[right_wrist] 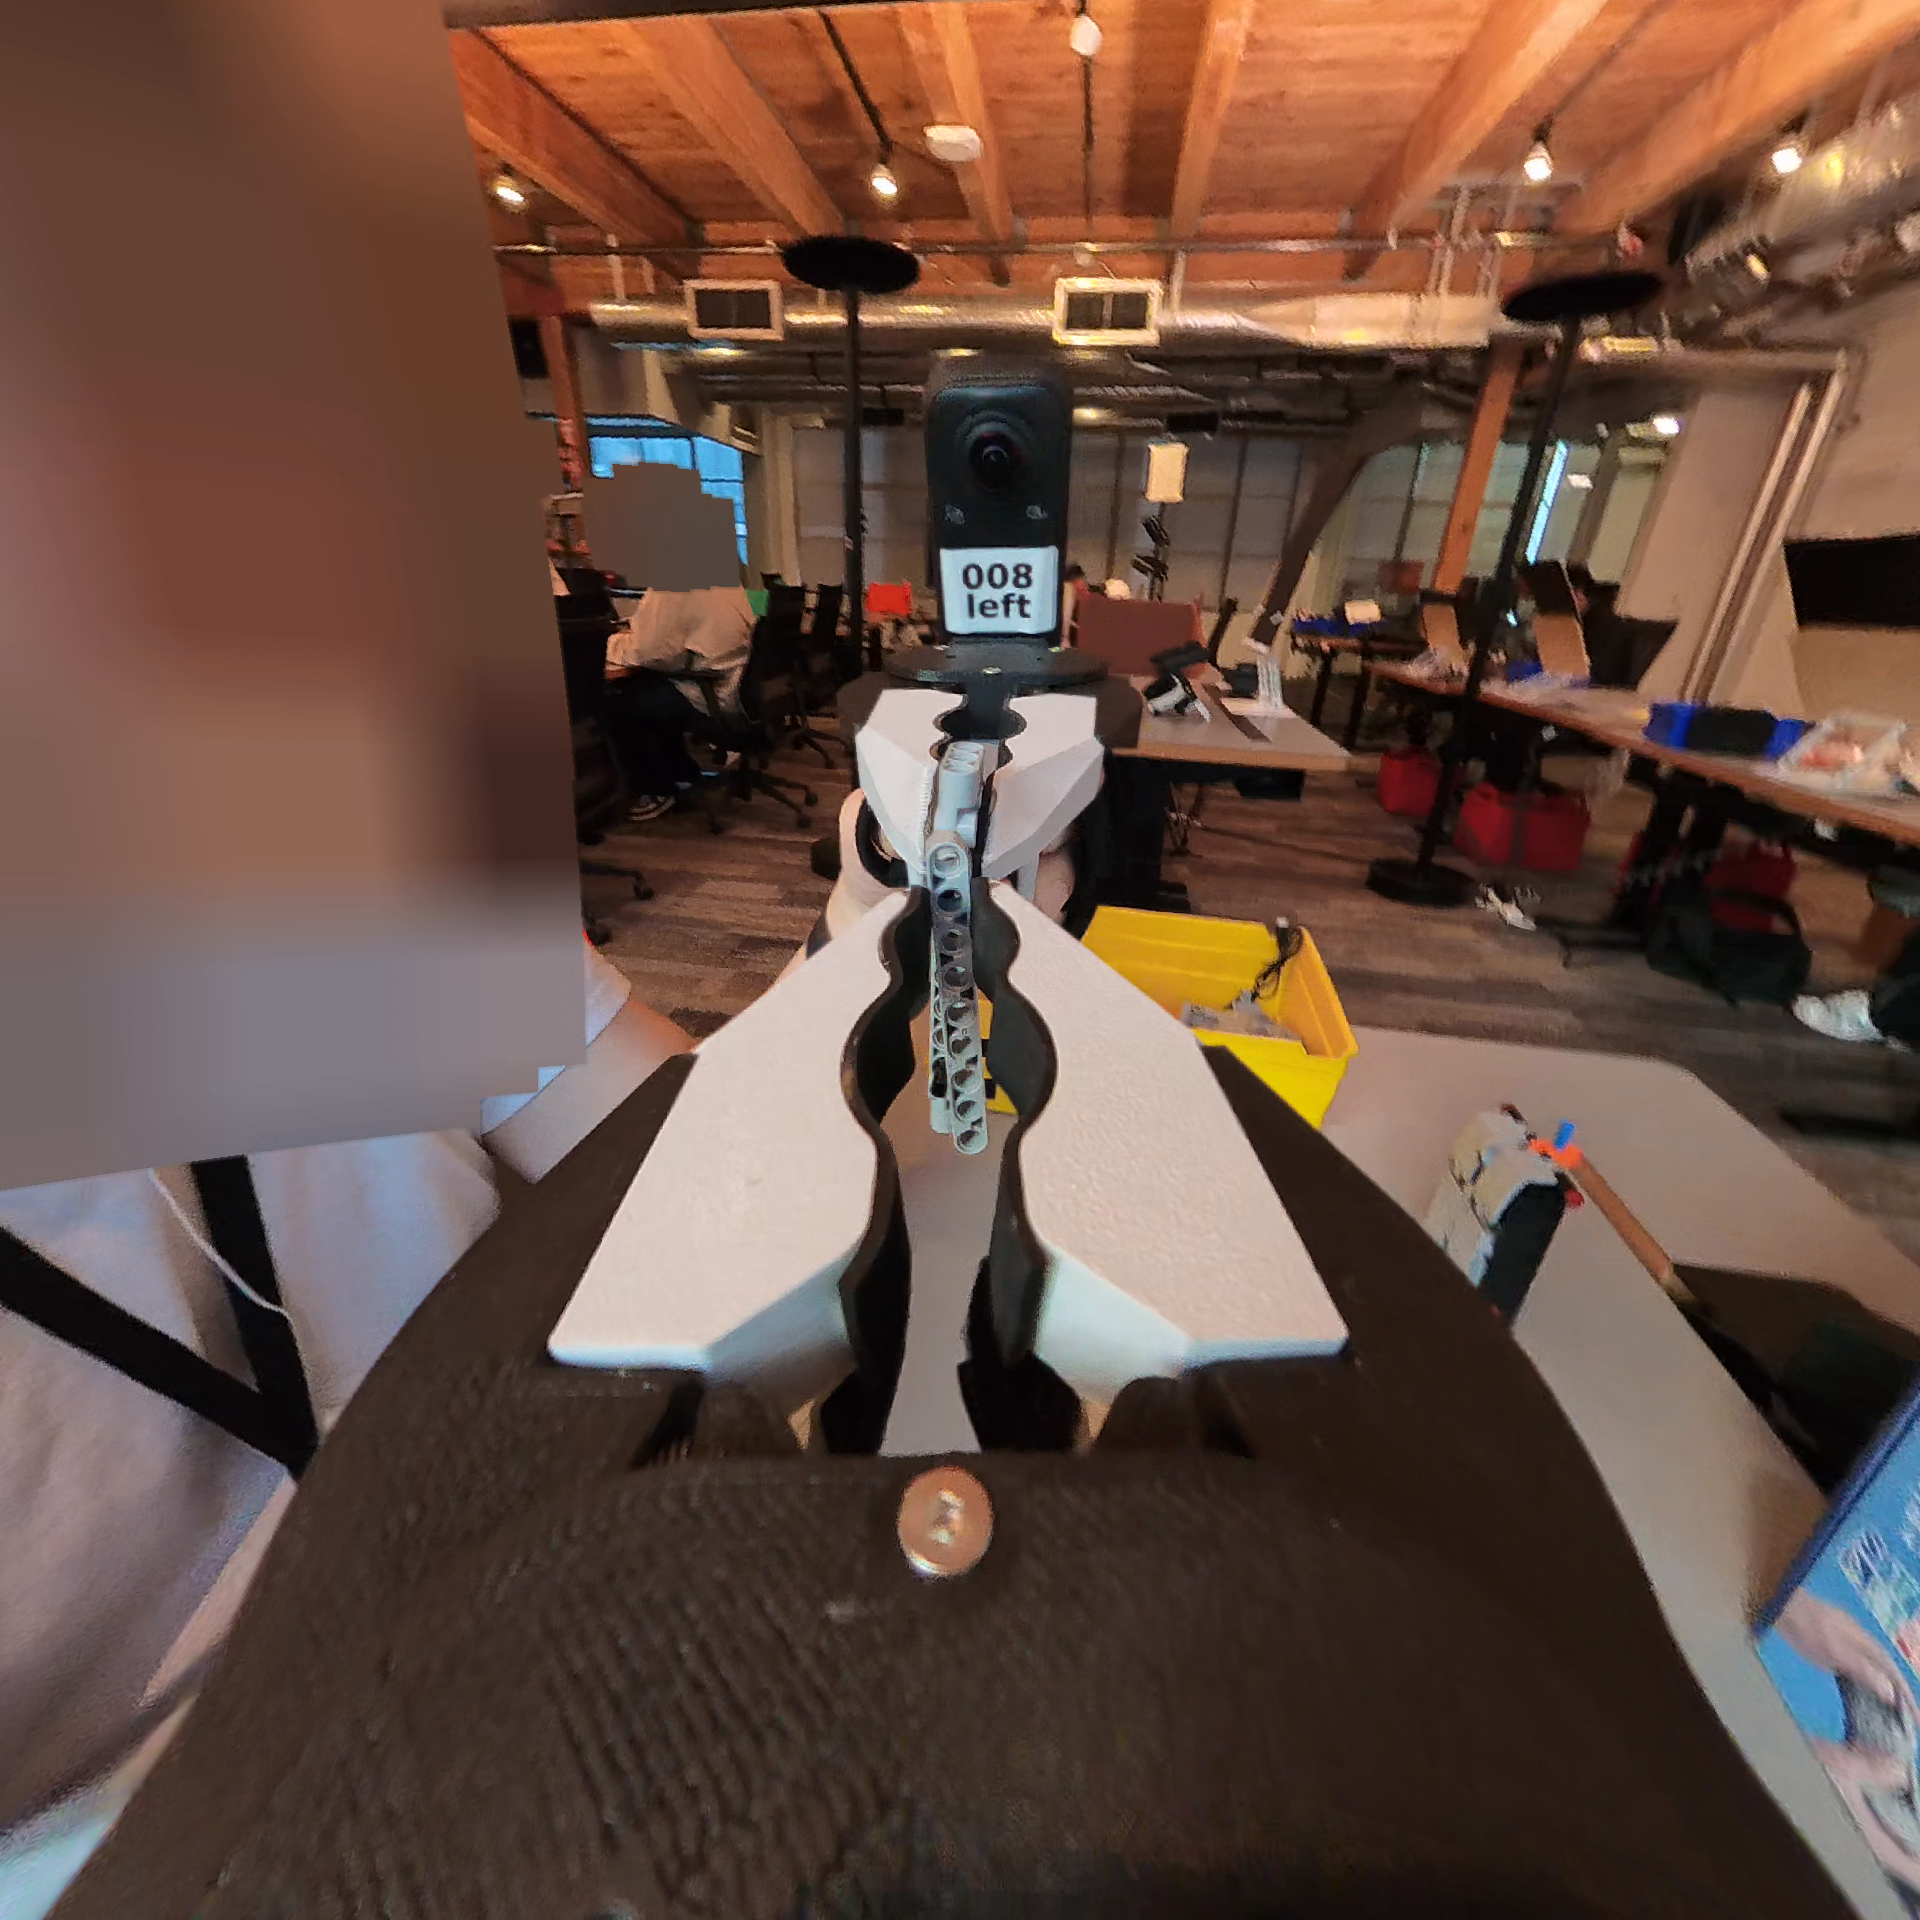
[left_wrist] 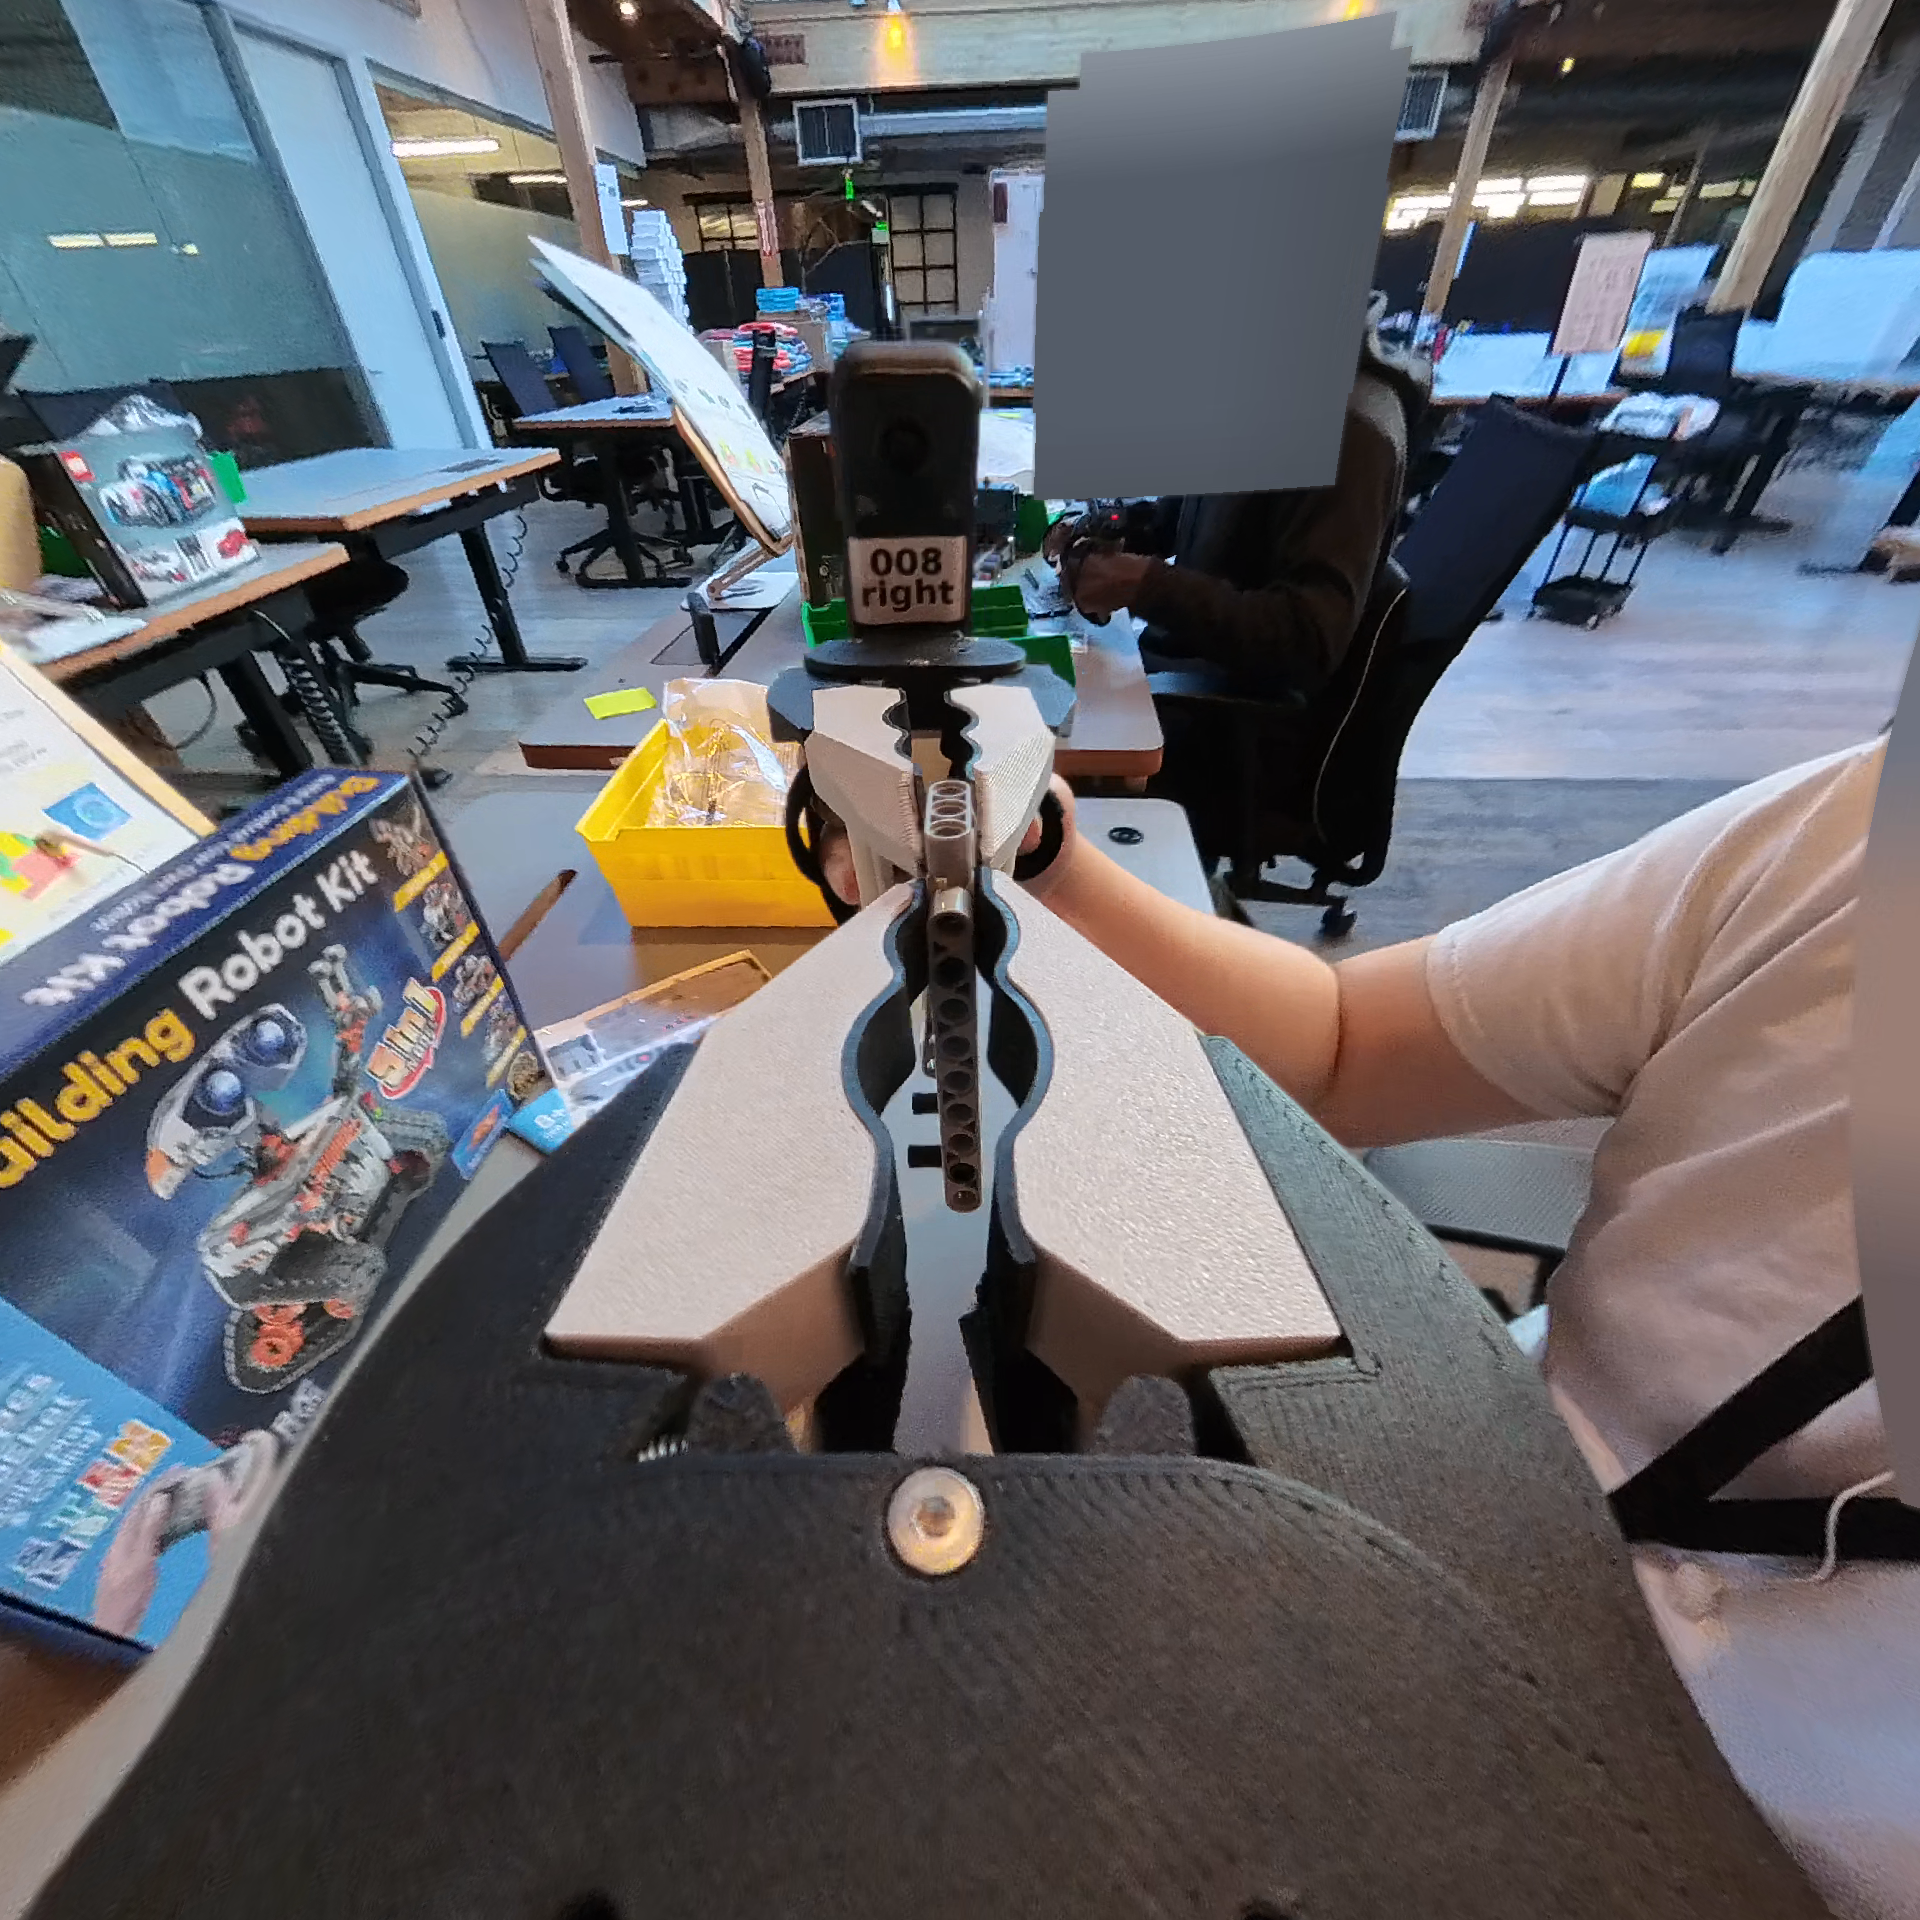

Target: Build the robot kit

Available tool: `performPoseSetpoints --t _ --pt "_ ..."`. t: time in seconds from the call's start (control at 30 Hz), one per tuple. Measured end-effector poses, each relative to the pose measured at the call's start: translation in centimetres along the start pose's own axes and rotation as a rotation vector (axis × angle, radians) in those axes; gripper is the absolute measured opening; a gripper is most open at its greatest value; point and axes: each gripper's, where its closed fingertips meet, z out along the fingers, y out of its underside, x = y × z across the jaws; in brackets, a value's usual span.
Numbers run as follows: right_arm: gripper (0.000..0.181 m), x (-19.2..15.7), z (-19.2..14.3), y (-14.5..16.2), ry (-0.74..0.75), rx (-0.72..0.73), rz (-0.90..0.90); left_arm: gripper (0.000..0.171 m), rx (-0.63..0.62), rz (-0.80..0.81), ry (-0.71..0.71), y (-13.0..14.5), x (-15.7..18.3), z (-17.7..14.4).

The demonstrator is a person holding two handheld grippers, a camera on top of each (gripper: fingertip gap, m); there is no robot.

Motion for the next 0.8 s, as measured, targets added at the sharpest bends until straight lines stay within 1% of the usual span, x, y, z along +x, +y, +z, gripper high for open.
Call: performPoseSetpoints --t 0.07,0.13,0.23,0.33,0.43,0.57,0.63,0.7,0.8 --pt "0.006 -0.8 0.2 -0.6 -0.043 0.037 -0.020 0.006 0.005 0.073 -0.014 -0.5 0.9 -0.1" --pt "0.007 -1.4 0.3 -0.8 -0.062 0.048 -0.055 0.005 0.009 0.111 -0.012 -0.8 1.5 -0.2" --pt "0.007 -1.3 0.4 -0.6 -0.041 0.021 -0.050 0.005 0.000 0.089 -0.005 -0.7 1.5 -0.3" --pt "0.006 -0.8 0.3 -0.8 -0.017 0.037 -0.041 0.005 0.020 0.051 -0.004 -0.8 1.0 -0.3" --pt "0.006 -0.8 0.3 -1.0 -0.011 0.047 -0.046 0.005 0.027 0.047 -0.010 -0.9 0.9 -0.2" --pt "0.006 -1.2 0.4 -0.9 -0.013 0.033 -0.101 0.005 0.019 0.039 0.007 -0.9 1.3 -0.3" --pt "0.006 -1.6 0.3 -0.7 -0.003 0.009 -0.188 0.005 0.009 -0.003 0.047 -0.6 1.6 -0.2" --pt "0.007 -1.6 0.2 -0.8 0.025 -0.008 -0.235 0.005 0.025 -0.065 0.089 -0.6 1.6 -0.1" --pt "0.007 -1.3 -0.2 -0.8 0.092 -0.044 -0.336 0.005 0.042 -0.151 0.120 -0.6 1.3 0.3"
